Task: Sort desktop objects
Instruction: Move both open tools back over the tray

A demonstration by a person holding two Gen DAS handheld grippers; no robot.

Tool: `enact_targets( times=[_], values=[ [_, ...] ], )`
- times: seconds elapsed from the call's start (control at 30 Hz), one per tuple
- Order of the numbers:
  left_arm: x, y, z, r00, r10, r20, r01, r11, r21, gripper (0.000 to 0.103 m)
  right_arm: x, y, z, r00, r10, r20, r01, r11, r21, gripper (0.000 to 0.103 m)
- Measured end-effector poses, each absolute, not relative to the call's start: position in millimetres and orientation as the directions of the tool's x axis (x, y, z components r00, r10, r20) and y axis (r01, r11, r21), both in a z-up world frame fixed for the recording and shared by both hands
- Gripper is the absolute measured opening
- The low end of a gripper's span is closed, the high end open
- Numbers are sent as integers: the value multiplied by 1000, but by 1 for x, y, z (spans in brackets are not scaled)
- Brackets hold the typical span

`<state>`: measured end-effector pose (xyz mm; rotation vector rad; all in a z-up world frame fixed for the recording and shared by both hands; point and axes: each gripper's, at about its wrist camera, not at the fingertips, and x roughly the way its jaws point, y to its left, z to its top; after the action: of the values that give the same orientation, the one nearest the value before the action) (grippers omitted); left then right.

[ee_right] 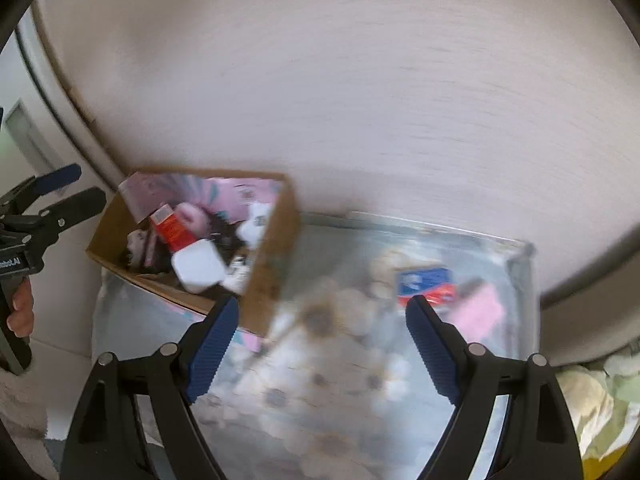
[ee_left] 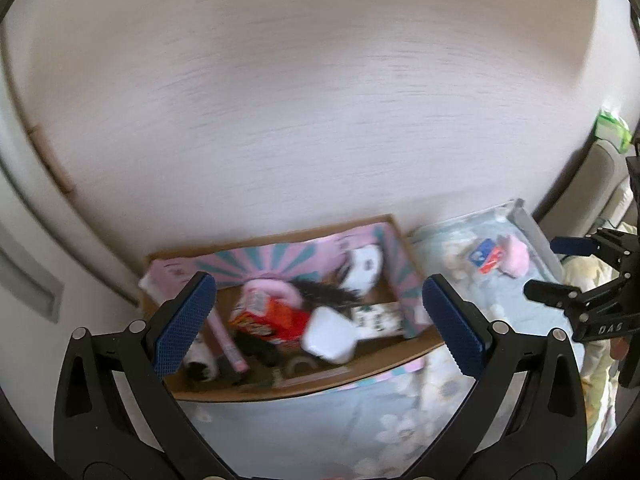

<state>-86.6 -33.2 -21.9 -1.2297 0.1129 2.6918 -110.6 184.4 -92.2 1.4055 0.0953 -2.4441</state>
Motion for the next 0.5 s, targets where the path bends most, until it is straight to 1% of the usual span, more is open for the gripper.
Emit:
enact_targets(
  times=[0.17, 0.27, 0.37, 0.5],
  values=[
    [-88, 13, -19, -640, 163, -751, -250, -968, 3, 103, -99, 242, -87, -493, -217, -842, 245, -964, 105, 83],
    [-88, 44, -22, -633, 178, -754, -285, -959, 13, 103, -94, 267, -90, -495, -189, -848, 227, -970, 84, 83],
    [-89, 75, -29, -623, 187, -760, -318, -948, 28, 103, -90, 289, -97, -495, -163, -853, 223, -973, 57, 83],
    [-87, 115, -39, -614, 179, -769, -361, -930, 72, 103, -89, 312, -106, -498, -176, -849, 241, -969, 59, 83]
  ],
)
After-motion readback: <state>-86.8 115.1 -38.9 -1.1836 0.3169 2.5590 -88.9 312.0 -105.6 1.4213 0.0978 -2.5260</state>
